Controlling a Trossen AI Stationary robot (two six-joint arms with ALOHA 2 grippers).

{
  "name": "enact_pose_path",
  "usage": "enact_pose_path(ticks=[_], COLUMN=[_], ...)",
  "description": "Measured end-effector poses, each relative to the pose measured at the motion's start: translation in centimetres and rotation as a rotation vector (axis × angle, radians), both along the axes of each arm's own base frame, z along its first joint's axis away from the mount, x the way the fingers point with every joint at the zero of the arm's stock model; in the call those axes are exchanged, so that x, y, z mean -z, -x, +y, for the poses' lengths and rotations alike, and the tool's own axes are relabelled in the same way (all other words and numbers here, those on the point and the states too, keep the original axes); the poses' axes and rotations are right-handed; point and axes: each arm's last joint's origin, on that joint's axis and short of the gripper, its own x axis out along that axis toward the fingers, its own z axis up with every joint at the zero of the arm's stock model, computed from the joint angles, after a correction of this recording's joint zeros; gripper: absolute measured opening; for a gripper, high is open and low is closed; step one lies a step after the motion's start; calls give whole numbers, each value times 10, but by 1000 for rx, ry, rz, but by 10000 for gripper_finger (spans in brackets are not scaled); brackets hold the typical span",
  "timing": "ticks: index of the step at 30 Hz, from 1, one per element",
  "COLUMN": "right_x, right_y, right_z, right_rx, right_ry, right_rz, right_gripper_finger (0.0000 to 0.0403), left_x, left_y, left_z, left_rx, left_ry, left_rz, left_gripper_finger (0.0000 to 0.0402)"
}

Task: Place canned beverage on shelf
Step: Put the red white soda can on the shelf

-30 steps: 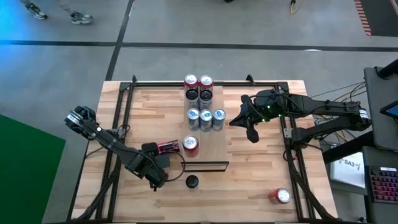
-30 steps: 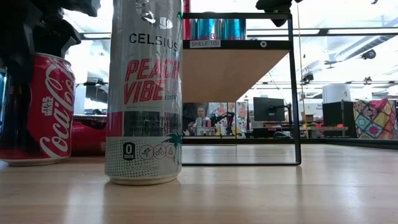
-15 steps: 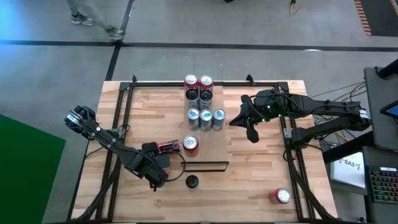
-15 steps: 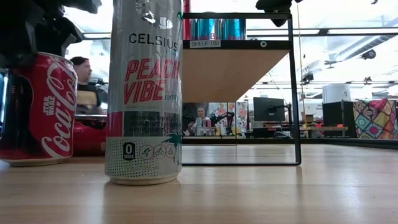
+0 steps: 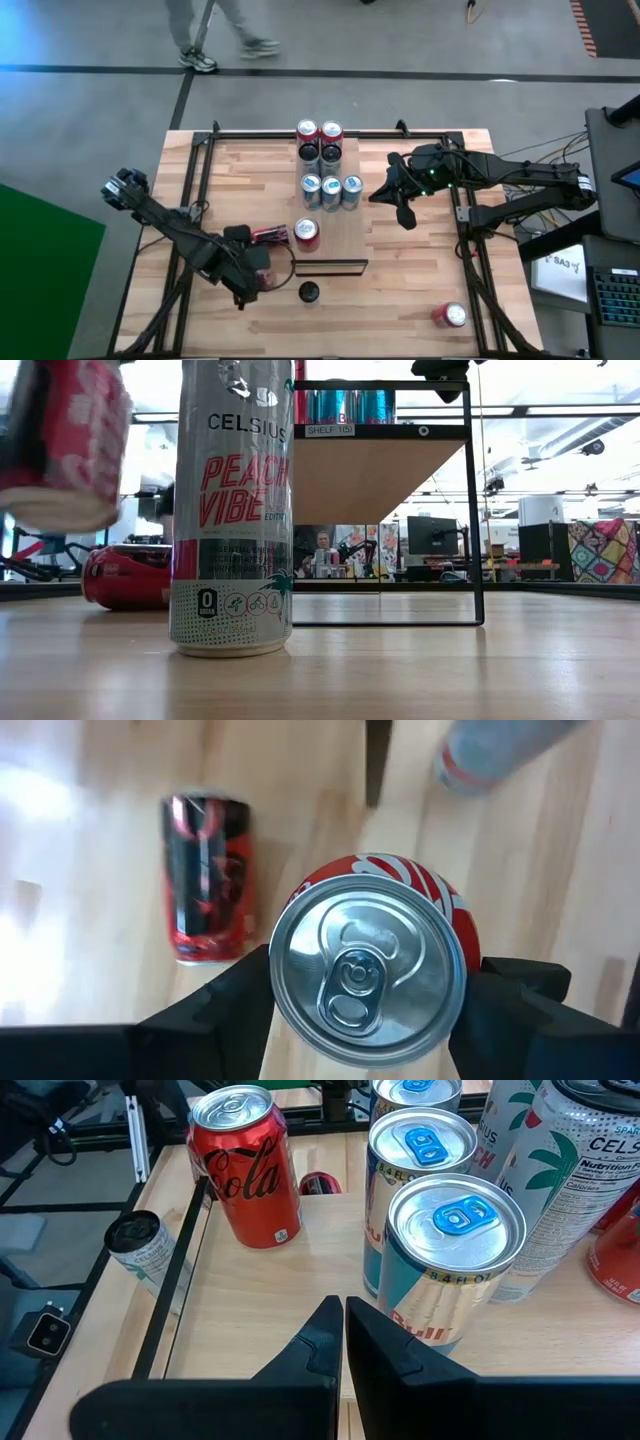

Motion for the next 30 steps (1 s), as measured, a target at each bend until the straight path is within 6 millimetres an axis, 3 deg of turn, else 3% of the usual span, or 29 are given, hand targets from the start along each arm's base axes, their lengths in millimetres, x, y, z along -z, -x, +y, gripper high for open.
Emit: enact_pose_path(ticks=[5,12,17,25,30], right_x=[0,0,0,0,0], right_y=[0,0,0,0,0], right_z=[0,1,0,0,1], right_rx=[0,-1,0,4,3], right_ry=[-1,-3,-4,-10,-10], right_rz=[1,2,2,2,3], right_gripper_finger=[9,9,9,9,9], left_x=[-2,42,59,65,59], left_y=[-5,-9,-14,-17,-10], left_z=[0,-4,-9,-10,-15], left_rx=[-2,-10,-12,-40,-35], left_ry=[-55,-119,-135,-140,-221], left_rz=[-22,123,175,172,81], left_gripper_finger=[223,223,223,270,305])
